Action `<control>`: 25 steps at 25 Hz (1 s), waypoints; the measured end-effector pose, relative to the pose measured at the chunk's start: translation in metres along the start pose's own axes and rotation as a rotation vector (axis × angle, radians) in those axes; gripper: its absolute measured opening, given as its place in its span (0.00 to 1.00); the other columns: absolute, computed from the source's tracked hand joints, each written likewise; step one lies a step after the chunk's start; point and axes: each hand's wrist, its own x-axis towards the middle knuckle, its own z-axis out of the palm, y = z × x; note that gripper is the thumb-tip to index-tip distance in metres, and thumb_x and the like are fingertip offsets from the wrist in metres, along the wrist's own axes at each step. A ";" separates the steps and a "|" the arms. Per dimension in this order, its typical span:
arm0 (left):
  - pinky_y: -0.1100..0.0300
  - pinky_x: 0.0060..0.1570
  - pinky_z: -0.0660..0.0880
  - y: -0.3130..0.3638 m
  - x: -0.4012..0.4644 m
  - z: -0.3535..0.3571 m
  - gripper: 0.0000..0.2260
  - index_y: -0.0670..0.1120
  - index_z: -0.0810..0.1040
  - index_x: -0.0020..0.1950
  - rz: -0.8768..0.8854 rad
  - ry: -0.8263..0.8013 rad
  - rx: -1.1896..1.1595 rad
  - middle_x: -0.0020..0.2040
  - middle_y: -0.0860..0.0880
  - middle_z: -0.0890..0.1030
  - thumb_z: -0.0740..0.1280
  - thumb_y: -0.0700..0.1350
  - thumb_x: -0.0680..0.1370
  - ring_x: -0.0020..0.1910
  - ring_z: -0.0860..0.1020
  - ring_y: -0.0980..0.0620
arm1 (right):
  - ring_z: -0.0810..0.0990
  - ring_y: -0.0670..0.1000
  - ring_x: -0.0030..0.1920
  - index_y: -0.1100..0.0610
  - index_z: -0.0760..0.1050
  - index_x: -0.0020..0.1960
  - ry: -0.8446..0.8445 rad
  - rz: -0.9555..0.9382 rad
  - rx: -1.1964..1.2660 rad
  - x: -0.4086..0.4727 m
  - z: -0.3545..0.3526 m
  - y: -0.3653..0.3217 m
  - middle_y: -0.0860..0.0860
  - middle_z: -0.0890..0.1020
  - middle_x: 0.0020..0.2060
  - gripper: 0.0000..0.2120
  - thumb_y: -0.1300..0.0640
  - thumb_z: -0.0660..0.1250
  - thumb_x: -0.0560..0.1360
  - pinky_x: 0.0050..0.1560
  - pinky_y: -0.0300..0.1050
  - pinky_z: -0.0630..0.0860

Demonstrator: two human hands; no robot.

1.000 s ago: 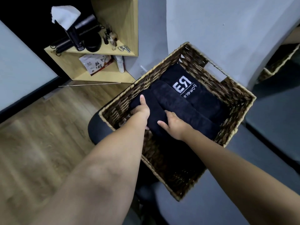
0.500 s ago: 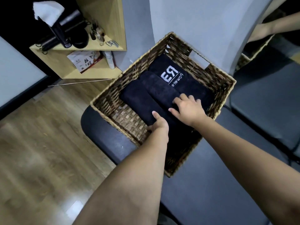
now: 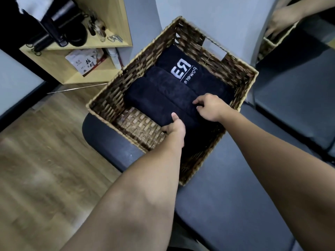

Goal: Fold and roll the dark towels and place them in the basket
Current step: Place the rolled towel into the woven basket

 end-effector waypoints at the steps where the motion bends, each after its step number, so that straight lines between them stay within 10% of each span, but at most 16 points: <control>1: 0.34 0.75 0.57 0.001 -0.004 0.001 0.43 0.43 0.50 0.82 -0.013 0.057 0.038 0.79 0.36 0.59 0.59 0.69 0.78 0.76 0.60 0.30 | 0.74 0.56 0.67 0.51 0.79 0.65 0.000 -0.006 0.001 0.000 0.000 -0.001 0.54 0.76 0.66 0.15 0.57 0.64 0.79 0.67 0.46 0.69; 7: 0.35 0.62 0.72 -0.041 0.086 0.024 0.72 0.52 0.70 0.73 -0.131 -0.018 0.086 0.66 0.43 0.79 0.55 0.89 0.35 0.62 0.77 0.33 | 0.72 0.57 0.68 0.50 0.78 0.65 0.005 0.011 0.013 -0.003 0.001 -0.004 0.52 0.73 0.67 0.16 0.54 0.65 0.78 0.67 0.48 0.70; 12: 0.42 0.65 0.74 -0.042 0.071 0.017 0.67 0.50 0.71 0.75 -0.022 -0.235 0.108 0.65 0.44 0.81 0.61 0.87 0.43 0.61 0.80 0.39 | 0.72 0.59 0.68 0.51 0.77 0.66 0.019 0.015 0.015 0.000 0.007 -0.001 0.52 0.72 0.67 0.18 0.51 0.66 0.77 0.68 0.51 0.71; 16: 0.36 0.69 0.67 -0.021 0.031 0.010 0.71 0.43 0.70 0.74 0.005 -0.072 0.223 0.70 0.41 0.75 0.41 0.88 0.46 0.67 0.74 0.33 | 0.73 0.56 0.68 0.51 0.79 0.65 0.034 0.009 0.035 0.001 0.001 0.000 0.52 0.74 0.68 0.16 0.54 0.65 0.78 0.67 0.46 0.69; 19: 0.37 0.72 0.64 0.006 -0.009 -0.003 0.52 0.41 0.59 0.79 0.010 0.030 0.151 0.75 0.38 0.67 0.53 0.80 0.69 0.71 0.68 0.31 | 0.72 0.60 0.68 0.50 0.76 0.67 0.022 0.000 -0.001 -0.001 0.003 0.000 0.53 0.72 0.67 0.17 0.55 0.63 0.79 0.69 0.51 0.69; 25: 0.31 0.43 0.79 0.003 -0.002 -0.005 0.49 0.50 0.67 0.74 -0.162 -0.105 0.154 0.66 0.40 0.76 0.51 0.82 0.65 0.57 0.78 0.32 | 0.69 0.63 0.66 0.51 0.71 0.71 0.006 0.000 -0.095 -0.005 0.008 -0.003 0.54 0.70 0.66 0.21 0.49 0.65 0.80 0.67 0.59 0.71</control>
